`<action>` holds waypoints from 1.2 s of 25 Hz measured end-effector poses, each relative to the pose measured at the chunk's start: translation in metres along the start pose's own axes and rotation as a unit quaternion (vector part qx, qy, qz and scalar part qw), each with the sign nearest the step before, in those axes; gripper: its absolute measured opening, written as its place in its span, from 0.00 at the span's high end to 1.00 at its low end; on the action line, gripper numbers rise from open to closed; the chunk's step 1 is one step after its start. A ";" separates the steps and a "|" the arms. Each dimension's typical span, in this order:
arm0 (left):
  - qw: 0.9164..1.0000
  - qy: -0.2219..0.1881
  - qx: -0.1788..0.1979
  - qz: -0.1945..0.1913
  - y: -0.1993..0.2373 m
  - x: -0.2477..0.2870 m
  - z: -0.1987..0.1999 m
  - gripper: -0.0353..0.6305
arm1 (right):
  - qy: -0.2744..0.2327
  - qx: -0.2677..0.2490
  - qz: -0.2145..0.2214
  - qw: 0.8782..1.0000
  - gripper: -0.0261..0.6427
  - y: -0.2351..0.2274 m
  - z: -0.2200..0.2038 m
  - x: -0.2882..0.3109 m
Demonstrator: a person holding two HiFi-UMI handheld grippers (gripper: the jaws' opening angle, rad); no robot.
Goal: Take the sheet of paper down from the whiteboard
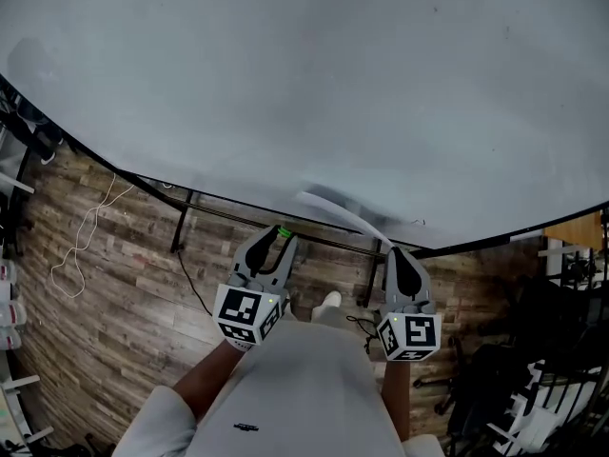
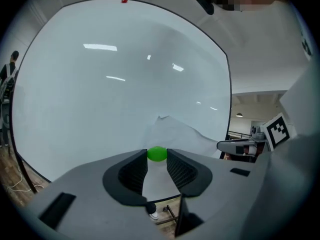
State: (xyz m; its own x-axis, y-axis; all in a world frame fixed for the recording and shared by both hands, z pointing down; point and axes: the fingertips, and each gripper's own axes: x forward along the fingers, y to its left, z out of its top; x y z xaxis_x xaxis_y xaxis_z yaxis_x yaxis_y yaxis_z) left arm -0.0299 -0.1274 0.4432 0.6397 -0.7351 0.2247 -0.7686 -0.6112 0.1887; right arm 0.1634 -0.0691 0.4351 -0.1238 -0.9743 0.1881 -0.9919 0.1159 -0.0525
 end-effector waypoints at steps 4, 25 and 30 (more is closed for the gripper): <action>1.000 -0.012 0.000 -0.001 0.000 -0.004 0.012 0.76 | -0.019 0.008 -0.035 0.999 0.94 -0.020 0.011 -0.018; 0.998 -0.043 0.041 -0.009 -0.018 0.002 0.037 0.76 | -0.082 -0.007 -0.084 0.993 0.94 -0.049 0.038 -0.024; 0.998 -0.044 0.038 -0.008 -0.020 0.002 0.037 0.76 | -0.081 -0.007 -0.077 0.994 0.94 -0.047 0.039 -0.021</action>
State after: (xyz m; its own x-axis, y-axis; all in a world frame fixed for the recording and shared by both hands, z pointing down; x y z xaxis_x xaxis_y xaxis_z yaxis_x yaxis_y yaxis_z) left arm -0.0137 -0.1277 0.4042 0.6525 -0.7453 0.1367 -0.7578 -0.6417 0.1184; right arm 0.2139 -0.0617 0.3954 0.0355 -0.9988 0.0325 -0.9991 -0.0362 -0.0211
